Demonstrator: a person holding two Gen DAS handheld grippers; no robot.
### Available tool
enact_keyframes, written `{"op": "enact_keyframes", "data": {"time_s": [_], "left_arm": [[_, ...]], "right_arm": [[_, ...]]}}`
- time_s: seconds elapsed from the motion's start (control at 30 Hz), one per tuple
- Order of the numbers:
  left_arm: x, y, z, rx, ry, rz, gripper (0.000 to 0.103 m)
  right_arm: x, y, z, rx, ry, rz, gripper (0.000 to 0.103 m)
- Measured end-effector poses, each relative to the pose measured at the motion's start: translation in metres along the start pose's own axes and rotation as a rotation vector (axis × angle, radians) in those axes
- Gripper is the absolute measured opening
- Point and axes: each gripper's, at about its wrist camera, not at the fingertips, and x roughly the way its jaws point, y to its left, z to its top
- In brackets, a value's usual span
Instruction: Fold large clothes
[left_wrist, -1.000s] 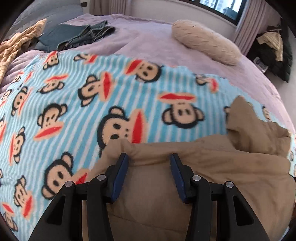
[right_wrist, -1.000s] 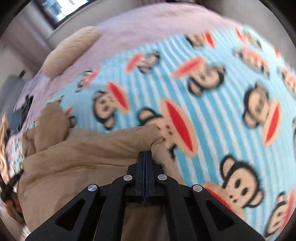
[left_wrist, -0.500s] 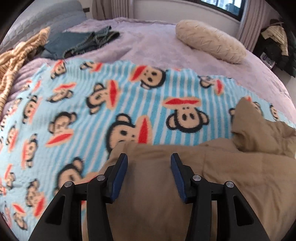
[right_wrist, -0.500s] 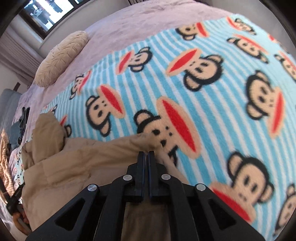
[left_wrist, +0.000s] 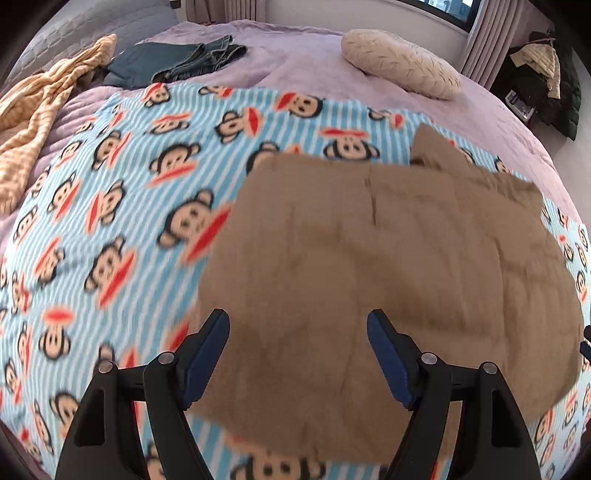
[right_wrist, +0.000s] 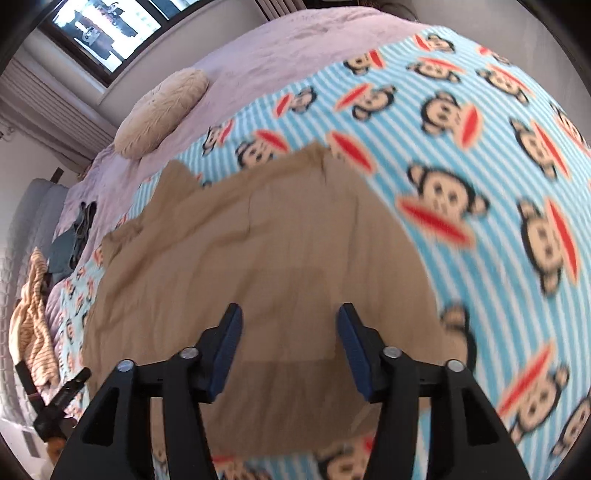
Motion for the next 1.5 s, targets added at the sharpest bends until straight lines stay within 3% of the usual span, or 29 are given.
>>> {"op": "enact_keyframes", "data": {"time_s": [0.4,0.5,0.83,0.93,0.97,1.07,1.17,1.37,1.5], "left_arm": [[-0.017,0.0,-0.066,-0.041,0.111,-0.056,0.078],[-0.02,0.0,-0.072,-0.05,0.103,-0.054,0.103],[-0.013,0.003,-0.074,-0.085,0.145,-0.102,0.103],[-0.009,0.007,-0.073,-0.105,0.149,-0.077,0.103],[-0.008,0.009,-0.073,-0.11,0.15,-0.073,0.103],[-0.006,0.014,-0.073,-0.13,0.152,-0.07,0.103],[-0.001,0.024,-0.074,-0.179,0.178,-0.168,0.103],[0.015,0.046,-0.08,-0.372,0.208,-0.408,0.103],[0.035,0.052,-0.079,-0.447,0.217,-0.494,0.103]], "right_arm": [[-0.015,-0.027,-0.068,0.136,0.092,0.056,0.078],[-0.011,-0.032,-0.075,0.17,0.109,0.078,0.082],[0.007,-0.036,-0.084,0.265,0.146,0.157,0.086],[0.017,-0.041,-0.085,0.333,0.156,0.213,0.088],[0.021,-0.043,-0.086,0.353,0.161,0.234,0.102],[0.027,-0.048,-0.085,0.397,0.156,0.273,0.103],[0.032,-0.054,-0.084,0.444,0.156,0.309,0.103],[0.044,-0.067,-0.078,0.516,0.167,0.388,0.103],[0.054,-0.071,-0.072,0.538,0.159,0.418,0.103]]}}
